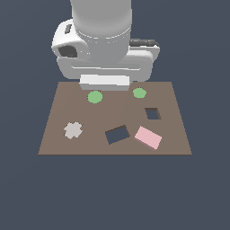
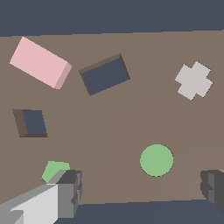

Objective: Insert a designated object into the corresponding slot on a board.

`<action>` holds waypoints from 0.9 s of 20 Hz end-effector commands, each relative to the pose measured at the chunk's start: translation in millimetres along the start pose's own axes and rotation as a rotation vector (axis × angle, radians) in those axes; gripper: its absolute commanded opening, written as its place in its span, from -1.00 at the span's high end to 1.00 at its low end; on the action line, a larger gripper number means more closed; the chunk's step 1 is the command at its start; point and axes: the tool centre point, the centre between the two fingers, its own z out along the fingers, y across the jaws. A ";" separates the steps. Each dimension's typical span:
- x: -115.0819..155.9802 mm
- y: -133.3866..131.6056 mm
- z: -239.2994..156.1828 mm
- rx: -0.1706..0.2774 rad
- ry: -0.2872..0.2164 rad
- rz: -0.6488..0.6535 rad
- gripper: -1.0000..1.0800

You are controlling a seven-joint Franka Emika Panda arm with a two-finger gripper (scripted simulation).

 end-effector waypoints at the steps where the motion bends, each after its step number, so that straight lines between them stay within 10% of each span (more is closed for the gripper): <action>1: 0.0 0.0 0.0 0.000 0.000 0.000 -0.92; 18: 37.3 -15.8 21.6 -0.005 0.016 -0.234 -0.92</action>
